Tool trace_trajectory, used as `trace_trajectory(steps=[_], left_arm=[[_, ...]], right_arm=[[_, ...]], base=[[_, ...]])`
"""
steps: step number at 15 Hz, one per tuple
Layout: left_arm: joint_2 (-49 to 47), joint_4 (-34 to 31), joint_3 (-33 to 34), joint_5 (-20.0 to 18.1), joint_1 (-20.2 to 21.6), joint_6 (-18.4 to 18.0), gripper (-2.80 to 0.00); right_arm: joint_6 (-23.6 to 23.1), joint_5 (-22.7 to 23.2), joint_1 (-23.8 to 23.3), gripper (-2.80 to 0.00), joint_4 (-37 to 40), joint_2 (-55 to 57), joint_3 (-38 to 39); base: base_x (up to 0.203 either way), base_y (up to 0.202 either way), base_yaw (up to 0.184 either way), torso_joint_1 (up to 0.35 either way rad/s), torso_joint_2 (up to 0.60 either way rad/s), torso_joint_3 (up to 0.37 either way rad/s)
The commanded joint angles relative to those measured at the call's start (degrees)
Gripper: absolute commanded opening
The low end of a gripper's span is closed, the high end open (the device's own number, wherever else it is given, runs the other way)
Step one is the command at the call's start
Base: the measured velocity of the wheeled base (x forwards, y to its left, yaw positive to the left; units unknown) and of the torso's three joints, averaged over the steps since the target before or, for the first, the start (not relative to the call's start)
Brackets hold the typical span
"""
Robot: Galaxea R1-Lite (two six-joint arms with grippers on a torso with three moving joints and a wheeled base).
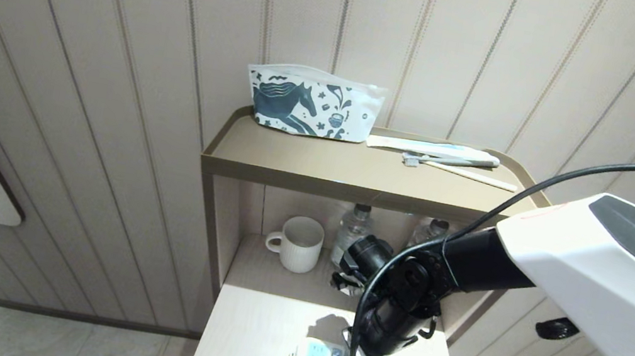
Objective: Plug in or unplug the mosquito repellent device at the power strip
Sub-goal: Hold the socket with your left hand and unplug it with your right hand
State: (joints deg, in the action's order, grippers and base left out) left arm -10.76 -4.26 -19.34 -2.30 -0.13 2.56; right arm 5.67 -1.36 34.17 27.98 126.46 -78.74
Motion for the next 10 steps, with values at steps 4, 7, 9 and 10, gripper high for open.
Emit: trace_trajectory(steps=[4, 7, 9, 10], left_arm=[[-34.2, -1.0, -9.0, -6.8, -3.1, -2.8, -2.8], [-43.6, -0.3, -8.6, -3.4, -22.5, 2.2, -2.8], [-54.0, 4.2, -7.9, 2.8, -36.3, 7.6, -2.8], [-59.3, 8.4, -7.2, 5.5, -40.5, 9.6, -2.8]], right_arm=[[0.1, 0.1, 0.8, -2.8, 0.1, -2.3, 0.6], [0.1, 0.1, 0.8, -2.8, 0.1, -2.0, 0.6], [0.1, 0.1, 0.8, -2.8, 0.1, -2.2, 0.8], [0.1, 0.0, 0.9, -2.8, 0.1, -2.4, 1.0]], base=[[0.0, 0.0, 0.0, 0.0, 0.0, 0.0], [0.0, 0.0, 0.0, 0.0, 0.0, 0.0], [0.0, 0.0, 0.0, 0.0, 0.0, 0.0], [0.0, 0.0, 0.0, 0.0, 0.0, 0.0]])
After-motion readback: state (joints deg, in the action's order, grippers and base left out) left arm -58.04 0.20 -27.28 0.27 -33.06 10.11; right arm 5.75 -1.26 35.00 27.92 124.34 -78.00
